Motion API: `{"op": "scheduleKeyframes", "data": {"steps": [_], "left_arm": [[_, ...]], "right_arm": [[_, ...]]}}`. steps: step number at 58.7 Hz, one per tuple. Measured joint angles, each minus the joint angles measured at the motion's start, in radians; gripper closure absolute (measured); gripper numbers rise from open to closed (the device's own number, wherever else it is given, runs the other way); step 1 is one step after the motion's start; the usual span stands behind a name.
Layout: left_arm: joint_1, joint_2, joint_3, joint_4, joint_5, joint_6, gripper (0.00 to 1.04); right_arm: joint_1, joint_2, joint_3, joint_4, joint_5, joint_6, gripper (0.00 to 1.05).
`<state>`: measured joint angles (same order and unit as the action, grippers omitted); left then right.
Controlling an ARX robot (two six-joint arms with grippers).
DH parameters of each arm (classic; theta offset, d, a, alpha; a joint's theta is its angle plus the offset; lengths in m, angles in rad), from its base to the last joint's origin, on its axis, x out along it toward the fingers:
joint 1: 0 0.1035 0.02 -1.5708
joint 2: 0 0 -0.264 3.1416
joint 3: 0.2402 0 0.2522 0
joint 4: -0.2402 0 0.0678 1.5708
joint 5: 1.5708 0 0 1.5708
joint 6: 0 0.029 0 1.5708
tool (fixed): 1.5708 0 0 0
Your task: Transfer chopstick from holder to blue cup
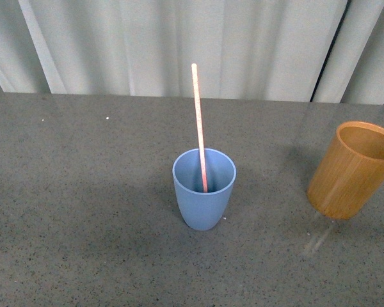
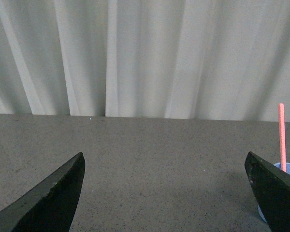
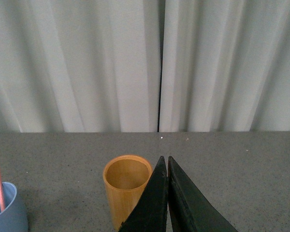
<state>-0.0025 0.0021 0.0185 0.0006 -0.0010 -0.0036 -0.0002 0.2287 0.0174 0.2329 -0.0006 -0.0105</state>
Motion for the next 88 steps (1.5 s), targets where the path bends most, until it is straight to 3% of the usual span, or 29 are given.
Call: {"op": "scheduleKeyframes", "data": {"steps": [13, 19, 35, 67, 88], "left_arm": [[0.0, 0.0, 0.0, 0.0, 0.0, 0.0, 0.07], [0.0, 0.0, 0.0, 0.0, 0.0, 0.0, 0.07], [0.0, -0.001, 0.0, 0.0, 0.0, 0.0, 0.07], [0.0, -0.001, 0.0, 0.0, 0.0, 0.0, 0.07], [0.0, -0.001, 0.0, 0.0, 0.0, 0.0, 0.07]], "right_arm": [[0.0, -0.055, 0.0, -0.055, 0.0, 0.0, 1.04], [0.0, -0.185, 0.0, -0.22, 0.001, 0.004, 1.04], [0.0, -0.224, 0.001, -0.231, 0.002, 0.007, 1.04], [0.0, -0.224, 0.001, -0.231, 0.002, 0.008, 0.1], [0.0, -0.224, 0.001, -0.231, 0.002, 0.008, 0.1]]}}
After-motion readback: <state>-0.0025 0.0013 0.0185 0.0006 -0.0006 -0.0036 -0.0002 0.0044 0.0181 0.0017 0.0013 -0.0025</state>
